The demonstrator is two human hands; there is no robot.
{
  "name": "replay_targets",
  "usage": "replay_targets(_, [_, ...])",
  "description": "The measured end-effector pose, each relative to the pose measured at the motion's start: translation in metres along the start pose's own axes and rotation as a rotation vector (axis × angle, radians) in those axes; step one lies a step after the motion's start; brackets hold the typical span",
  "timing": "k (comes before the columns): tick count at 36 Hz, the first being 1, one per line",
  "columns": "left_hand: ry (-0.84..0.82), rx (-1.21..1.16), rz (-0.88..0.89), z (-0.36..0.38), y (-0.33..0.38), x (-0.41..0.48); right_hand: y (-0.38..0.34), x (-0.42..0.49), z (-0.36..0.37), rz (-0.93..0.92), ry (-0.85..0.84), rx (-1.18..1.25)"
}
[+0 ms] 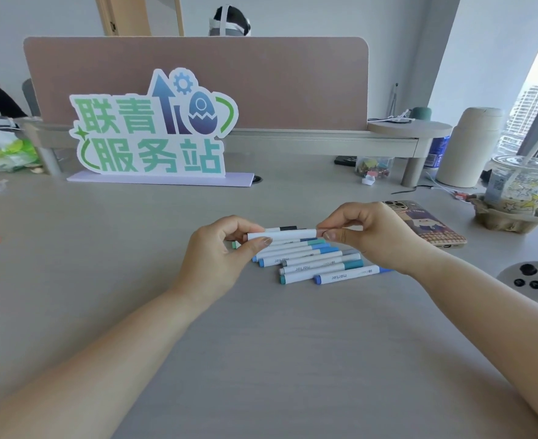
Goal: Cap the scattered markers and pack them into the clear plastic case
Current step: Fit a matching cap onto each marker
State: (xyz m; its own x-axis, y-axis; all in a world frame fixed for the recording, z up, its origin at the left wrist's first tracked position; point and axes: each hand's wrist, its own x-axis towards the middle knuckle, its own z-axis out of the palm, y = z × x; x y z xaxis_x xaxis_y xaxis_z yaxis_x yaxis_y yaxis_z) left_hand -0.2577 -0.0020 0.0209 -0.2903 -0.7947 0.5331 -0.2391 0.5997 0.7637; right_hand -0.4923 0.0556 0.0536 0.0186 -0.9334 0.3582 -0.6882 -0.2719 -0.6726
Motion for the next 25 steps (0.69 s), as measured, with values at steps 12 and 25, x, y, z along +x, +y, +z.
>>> replay_targets(12, [-0.275,0.303,0.174,0.024,-0.008,-0.005,0.036,-0.051,-0.041,0.044,-0.105,-0.141])
replay_targets(25, [-0.319,0.672,-0.14,0.011,-0.03,0.011,0.061,-0.055,-0.042,0.156,-0.114,-0.327])
